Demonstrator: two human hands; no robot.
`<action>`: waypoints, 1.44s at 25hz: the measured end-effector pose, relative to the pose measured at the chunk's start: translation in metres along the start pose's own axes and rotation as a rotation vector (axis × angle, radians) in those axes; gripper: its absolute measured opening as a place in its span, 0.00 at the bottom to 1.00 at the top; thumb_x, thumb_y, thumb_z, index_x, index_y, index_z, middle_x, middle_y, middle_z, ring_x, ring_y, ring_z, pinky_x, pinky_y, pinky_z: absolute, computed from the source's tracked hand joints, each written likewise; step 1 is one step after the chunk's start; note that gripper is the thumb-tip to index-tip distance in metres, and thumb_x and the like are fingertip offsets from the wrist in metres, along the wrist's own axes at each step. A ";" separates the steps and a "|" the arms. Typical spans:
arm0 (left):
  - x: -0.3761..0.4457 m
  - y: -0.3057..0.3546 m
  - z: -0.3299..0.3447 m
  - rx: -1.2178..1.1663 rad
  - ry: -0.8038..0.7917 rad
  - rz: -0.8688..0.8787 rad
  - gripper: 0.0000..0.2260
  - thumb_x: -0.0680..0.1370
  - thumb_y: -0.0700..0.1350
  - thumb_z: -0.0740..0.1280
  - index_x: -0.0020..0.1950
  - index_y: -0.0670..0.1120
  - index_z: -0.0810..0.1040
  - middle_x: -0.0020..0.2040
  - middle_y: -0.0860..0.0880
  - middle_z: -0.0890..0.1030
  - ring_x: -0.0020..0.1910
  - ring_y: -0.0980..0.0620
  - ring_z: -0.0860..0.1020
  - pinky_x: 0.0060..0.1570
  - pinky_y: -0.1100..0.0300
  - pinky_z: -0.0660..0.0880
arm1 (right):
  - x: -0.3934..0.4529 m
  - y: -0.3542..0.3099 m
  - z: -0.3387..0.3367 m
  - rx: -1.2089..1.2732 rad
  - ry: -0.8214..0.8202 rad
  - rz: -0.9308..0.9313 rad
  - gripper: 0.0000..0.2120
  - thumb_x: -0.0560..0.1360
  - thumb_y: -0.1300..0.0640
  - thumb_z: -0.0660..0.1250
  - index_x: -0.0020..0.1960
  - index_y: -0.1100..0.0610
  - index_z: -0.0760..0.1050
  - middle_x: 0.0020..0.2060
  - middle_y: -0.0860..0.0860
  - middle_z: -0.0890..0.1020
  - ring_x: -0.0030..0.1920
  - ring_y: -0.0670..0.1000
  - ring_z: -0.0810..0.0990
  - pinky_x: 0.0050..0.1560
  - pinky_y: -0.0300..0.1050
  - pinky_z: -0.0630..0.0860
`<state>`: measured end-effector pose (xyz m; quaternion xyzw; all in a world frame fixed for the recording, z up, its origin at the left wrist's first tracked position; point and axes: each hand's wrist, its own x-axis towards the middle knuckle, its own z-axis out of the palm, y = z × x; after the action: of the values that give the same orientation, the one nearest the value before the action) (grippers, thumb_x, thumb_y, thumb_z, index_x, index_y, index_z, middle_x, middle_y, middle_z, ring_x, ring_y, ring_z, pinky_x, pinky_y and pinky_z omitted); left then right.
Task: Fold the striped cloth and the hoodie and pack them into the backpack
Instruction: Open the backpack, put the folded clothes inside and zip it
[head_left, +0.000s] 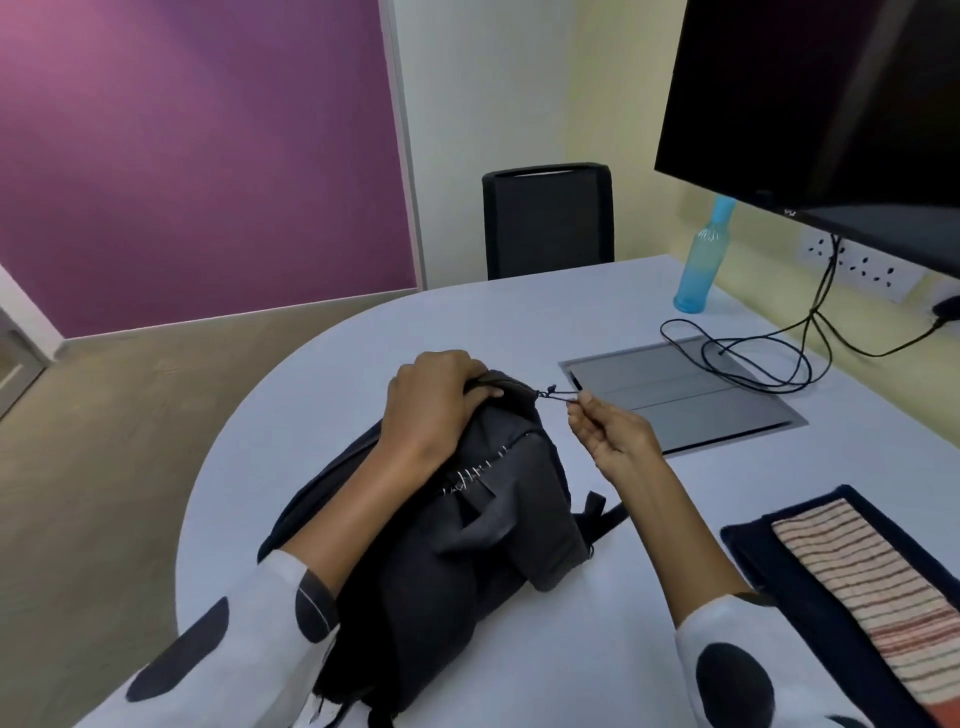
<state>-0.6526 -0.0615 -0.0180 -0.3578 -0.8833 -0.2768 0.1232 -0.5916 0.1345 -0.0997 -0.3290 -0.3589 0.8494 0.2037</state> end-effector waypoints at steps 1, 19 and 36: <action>0.002 -0.006 -0.003 -0.026 0.031 0.004 0.08 0.76 0.52 0.68 0.42 0.48 0.81 0.36 0.54 0.77 0.40 0.49 0.76 0.39 0.55 0.69 | 0.008 0.005 -0.001 0.031 0.009 0.049 0.03 0.74 0.70 0.67 0.42 0.69 0.75 0.31 0.58 0.82 0.27 0.50 0.83 0.29 0.39 0.79; 0.060 -0.035 -0.047 -0.111 0.474 -0.110 0.10 0.74 0.50 0.69 0.46 0.45 0.84 0.40 0.47 0.83 0.40 0.48 0.78 0.42 0.55 0.71 | 0.076 -0.012 0.036 -0.130 0.135 -0.085 0.01 0.74 0.72 0.67 0.45 0.71 0.76 0.40 0.62 0.82 0.37 0.56 0.85 0.40 0.44 0.83; -0.055 0.101 0.158 -0.658 -0.601 -0.027 0.12 0.78 0.51 0.61 0.50 0.43 0.78 0.44 0.50 0.79 0.43 0.54 0.76 0.47 0.56 0.71 | -0.077 -0.027 -0.094 -1.397 -0.080 -0.461 0.52 0.63 0.20 0.40 0.78 0.49 0.39 0.78 0.46 0.46 0.77 0.49 0.40 0.75 0.58 0.36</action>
<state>-0.5457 0.0579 -0.1297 -0.4307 -0.7494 -0.4285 -0.2630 -0.4684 0.1521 -0.0966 -0.2672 -0.8835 0.3697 0.1066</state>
